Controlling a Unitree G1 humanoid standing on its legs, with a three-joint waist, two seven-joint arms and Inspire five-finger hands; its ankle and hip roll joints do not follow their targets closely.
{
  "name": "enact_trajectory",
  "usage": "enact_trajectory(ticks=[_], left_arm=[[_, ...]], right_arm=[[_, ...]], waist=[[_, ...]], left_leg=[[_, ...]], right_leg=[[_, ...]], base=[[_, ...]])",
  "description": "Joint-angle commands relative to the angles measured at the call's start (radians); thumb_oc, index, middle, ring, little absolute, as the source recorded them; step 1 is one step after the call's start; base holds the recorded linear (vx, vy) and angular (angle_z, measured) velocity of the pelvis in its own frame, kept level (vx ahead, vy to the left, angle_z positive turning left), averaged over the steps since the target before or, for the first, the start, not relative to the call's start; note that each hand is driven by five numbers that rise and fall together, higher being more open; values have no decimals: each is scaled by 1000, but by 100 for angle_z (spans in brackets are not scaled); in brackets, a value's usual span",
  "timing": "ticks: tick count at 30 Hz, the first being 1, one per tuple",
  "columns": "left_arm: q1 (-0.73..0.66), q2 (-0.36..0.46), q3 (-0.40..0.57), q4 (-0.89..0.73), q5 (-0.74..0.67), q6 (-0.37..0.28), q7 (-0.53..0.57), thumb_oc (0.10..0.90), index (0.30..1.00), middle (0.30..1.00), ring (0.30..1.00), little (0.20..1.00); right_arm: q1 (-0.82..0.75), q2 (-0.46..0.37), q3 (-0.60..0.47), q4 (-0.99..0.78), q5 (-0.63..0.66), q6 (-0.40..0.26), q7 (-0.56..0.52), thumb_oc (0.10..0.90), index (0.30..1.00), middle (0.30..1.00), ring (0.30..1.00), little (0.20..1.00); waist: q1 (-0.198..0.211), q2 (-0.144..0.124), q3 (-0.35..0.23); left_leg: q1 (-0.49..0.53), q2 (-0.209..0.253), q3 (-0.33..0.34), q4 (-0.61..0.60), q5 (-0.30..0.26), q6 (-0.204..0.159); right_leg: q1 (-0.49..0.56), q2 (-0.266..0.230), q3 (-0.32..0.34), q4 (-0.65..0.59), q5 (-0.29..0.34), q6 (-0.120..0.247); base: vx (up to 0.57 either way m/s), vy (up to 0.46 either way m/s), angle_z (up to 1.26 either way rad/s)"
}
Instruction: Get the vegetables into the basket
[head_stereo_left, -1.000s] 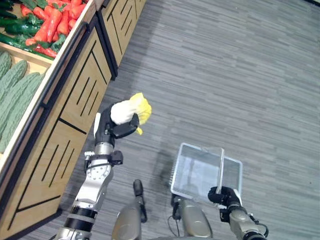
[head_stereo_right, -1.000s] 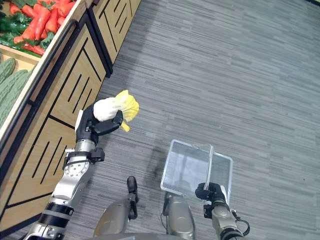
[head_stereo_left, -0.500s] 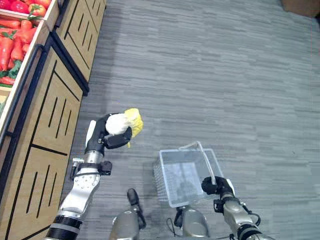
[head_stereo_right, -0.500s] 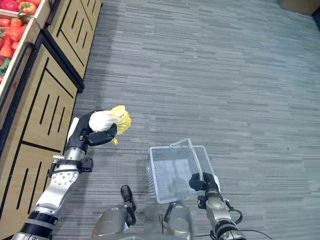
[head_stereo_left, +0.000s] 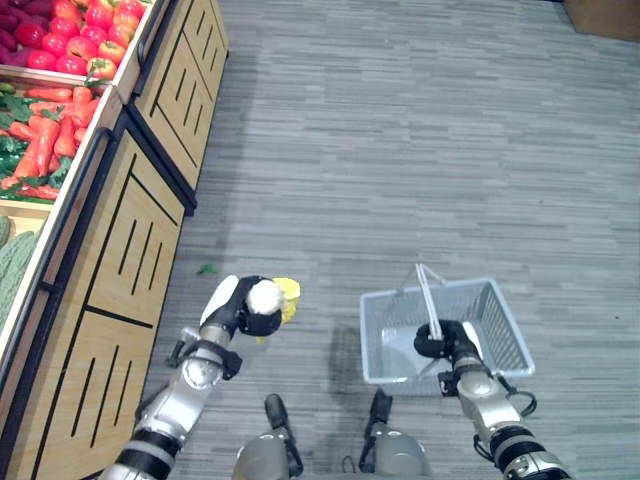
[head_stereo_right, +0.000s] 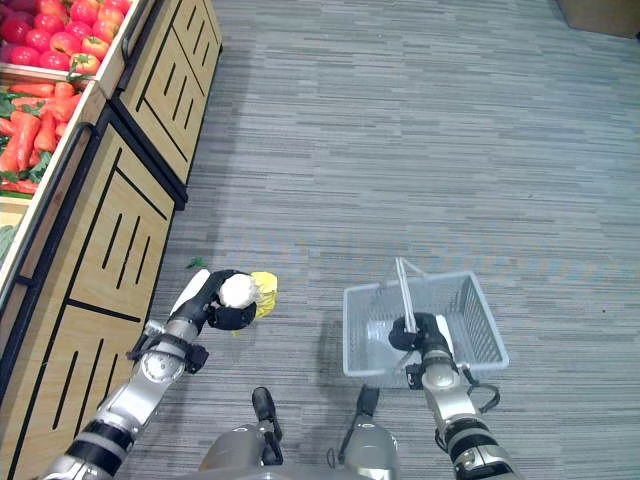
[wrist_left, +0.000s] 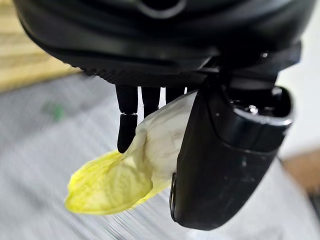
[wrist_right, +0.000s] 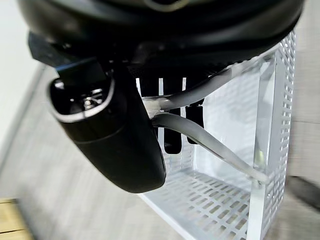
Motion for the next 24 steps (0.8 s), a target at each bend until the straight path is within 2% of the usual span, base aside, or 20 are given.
enact_trajectory(ticks=[1,3,4,5,9,13,19,20,21,22,23,24], left_arm=[[-104,25,4,-68,140,-38,10,400,300,300,300,300],[-150,12,-38,-50,196,-38,-4,400,300,300,300,300],[-151,11,-39,-49,196,-38,-3,400,300,300,300,300],[-196,-12,-82,-15,224,-36,-19,400,300,300,300,300],[-265,-46,-133,49,245,-38,-9,400,300,300,300,300],[-353,-87,-224,167,276,-45,-18,400,300,300,300,300],[-397,-157,-301,401,315,-34,-34,400,300,300,300,300],[-376,-124,-279,407,318,-20,-7,400,300,300,300,300],[-334,-100,-287,396,310,-61,-57,400,300,300,300,300],[-325,-99,-292,388,311,-67,-66,400,300,300,300,300],[-297,-94,-301,386,314,-81,-80,545,503,503,503,503],[-248,-84,-298,373,315,-94,-97,900,1000,1000,1000,1000]], right_arm=[[-75,-2,19,-109,-53,-70,7,400,300,300,300,300],[-67,2,44,-169,-62,-64,31,400,300,300,300,300],[-67,2,44,-171,-62,-63,32,400,300,300,300,300],[-62,3,69,-215,-60,-67,59,400,300,300,300,300],[-56,-4,107,-292,-54,-75,94,400,300,300,300,300],[-56,-42,186,-411,-63,-97,152,400,300,300,300,300],[-35,-76,273,-555,29,-115,253,400,300,300,300,300],[-39,-88,267,-584,35,-96,261,400,300,300,300,300],[-34,-105,269,-635,75,-119,288,400,300,300,300,300],[-25,-102,269,-650,103,-122,300,400,300,300,300,300],[-20,-110,274,-679,121,-132,314,400,300,300,300,300],[-8,-125,278,-720,138,-140,336,400,300,300,300,300]], waist=[[17,-33,-41],[6,-17,-45],[6,-18,-45],[-6,-6,-48],[-23,13,-50],[-61,39,-50],[-104,37,-44],[-99,39,-43],[-91,41,-40],[-90,40,-42],[-87,38,-43],[-81,35,-43]], left_leg=[[24,101,-30,-15,-15,-105],[24,104,-23,-14,-19,-110],[21,103,-22,-16,-14,-108],[24,104,-18,-15,-19,-111],[18,99,-12,-18,-12,-110],[19,94,7,-17,-15,-116],[16,87,38,-19,-6,-116],[19,86,40,-19,-6,-116],[25,87,39,-16,-13,-118],[21,83,39,-19,-7,-115],[22,82,36,-18,-8,-115],[21,82,34,-18,-8,-115]], right_leg=[[-30,-83,29,-1,21,123],[-37,-81,37,0,19,123],[-40,-82,37,-1,23,122],[-41,-80,44,-1,18,123],[-54,-83,53,-1,23,122],[-71,-83,75,-1,25,126],[-99,-87,102,-1,48,127],[-99,-89,102,-1,50,127],[-93,-89,100,1,46,128],[-95,-93,98,-1,52,128],[-92,-95,97,0,53,128],[-90,-98,92,1,54,129]], base=[[-17,-47,-14],[8,-39,-6],[32,-24,-15],[1,-16,-21],[1,0,-10],[-14,22,-13],[-25,8,-19],[-2,-4,-11],[-12,-1,-6],[0,0,0],[-37,5,2],[-25,3,6]])
